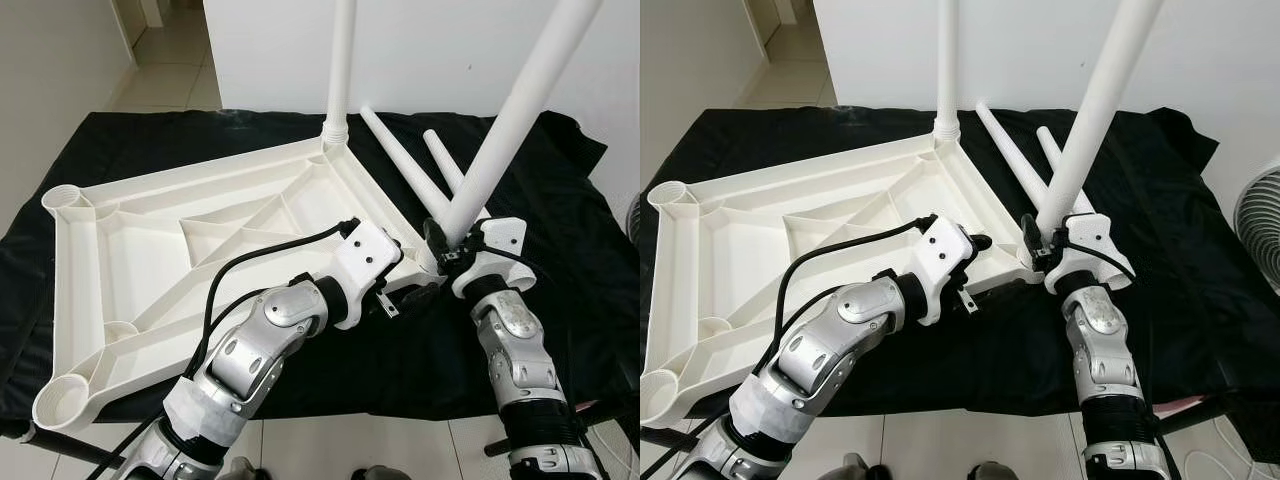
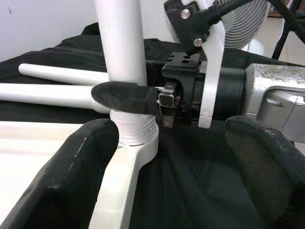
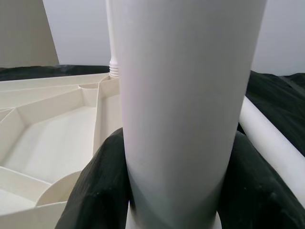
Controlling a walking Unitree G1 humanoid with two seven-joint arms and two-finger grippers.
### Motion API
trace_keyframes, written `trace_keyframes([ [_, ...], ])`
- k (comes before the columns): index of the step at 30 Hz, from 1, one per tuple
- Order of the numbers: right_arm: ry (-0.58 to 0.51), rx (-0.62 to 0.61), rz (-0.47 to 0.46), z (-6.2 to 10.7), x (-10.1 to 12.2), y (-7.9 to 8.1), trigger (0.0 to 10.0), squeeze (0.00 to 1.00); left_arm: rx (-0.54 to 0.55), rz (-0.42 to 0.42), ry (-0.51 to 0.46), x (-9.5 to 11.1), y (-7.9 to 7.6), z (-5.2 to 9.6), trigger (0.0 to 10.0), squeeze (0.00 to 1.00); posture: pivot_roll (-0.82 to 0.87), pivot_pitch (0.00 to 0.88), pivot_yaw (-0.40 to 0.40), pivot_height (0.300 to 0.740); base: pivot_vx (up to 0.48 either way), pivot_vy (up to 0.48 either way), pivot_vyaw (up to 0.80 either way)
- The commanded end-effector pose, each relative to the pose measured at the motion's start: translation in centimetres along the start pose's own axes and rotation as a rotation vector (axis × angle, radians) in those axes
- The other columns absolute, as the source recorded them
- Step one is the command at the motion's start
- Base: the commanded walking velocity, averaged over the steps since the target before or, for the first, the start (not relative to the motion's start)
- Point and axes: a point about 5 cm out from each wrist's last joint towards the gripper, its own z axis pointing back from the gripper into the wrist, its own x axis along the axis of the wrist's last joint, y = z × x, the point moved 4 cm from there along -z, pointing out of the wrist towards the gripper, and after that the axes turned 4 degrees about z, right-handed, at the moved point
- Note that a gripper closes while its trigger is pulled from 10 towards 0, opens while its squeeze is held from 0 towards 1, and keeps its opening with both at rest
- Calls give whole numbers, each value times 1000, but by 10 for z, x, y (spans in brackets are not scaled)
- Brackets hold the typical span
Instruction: Building children table
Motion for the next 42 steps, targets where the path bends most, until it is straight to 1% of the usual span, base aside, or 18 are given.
trace_keyframes([
  [1,272,18,-28,18,-60,3,10000,0,-61,-3,-5,4,-7,0,10000,0,-99,79,42,740,0,0,0],
  [7,292,46,-3,17,-62,5,10000,0,-61,-4,-9,5,-8,0,10000,0,-98,72,41,740,0,0,0],
  [11,305,50,-5,17,-64,4,10000,0,-62,-4,-10,5,-8,0,10000,0,-98,72,41,740,0,0,0],
  [12,310,29,-47,16,-65,1,10000,0,-63,-5,-11,6,-8,0,10000,0,-103,72,41,740,0,0,0],
  [13,310,29,-47,16,-65,1,10000,0,-63,-5,-11,6,-8,0,10000,0,-103,72,41,740,0,0,0],
  [16,313,-55,-146,16,-68,-12,10000,0,-66,-6,-14,7,-8,-1,10000,0,-103,72,41,740,0,0,0],
  [17,315,-74,-158,17,-69,-15,10000,0,-65,-7,-15,7,-8,-1,10000,0,-103,72,41,740,0,0,0],
  [20,312,-88,-163,17,-69,-16,10000,0,-64,-7,-15,7,-8,0,10000,0,-103,72,41,740,0,0,0],
  [22,321,-118,-161,20,-72,-20,10000,0,-62,-7,-15,8,-8,0,10000,0,-100,80,44,740,0,0,0],
  [26,325,-123,-161,21,-73,-20,10000,0,-62,-6,-16,9,-8,0,10000,0,-100,80,44,740,0,0,0],
  [28,322,-113,-145,21,-73,-19,10000,0,-62,-6,-16,9,-8,0,10000,0,-102,84,48,740,0,0,0],
  [31,302,-64,-49,22,-70,-13,10000,0,-61,-7,-17,9,-7,1,10000,0,-102,84,48,740,0,0,0],
  [32,299,-49,-36,22,-70,-10,10000,0,-60,-7,-18,9,-7,1,10000,0,-102,84,48,740,0,0,0],
  [33,299,-49,-36,22,-70,-10,10000,0,-60,-7,-18,9,-7,1,10000,0,-102,84,48,740,0,0,0],
  [35,296,-14,-8,25,-72,-5,10000,0,-57,-7,-20,10,-6,0,10000,0,-101,89,44,740,0,0,0],
  [37,302,20,1,28,-75,1,10000,0,-53,-7,-22,11,-5,0,10000,0,-101,89,44,740,0,0,0],
  [42,310,36,19,34,-79,4,10000,0,-49,-5,-24,11,-5,1,10000,0,-101,93,42,740,0,0,0],
])
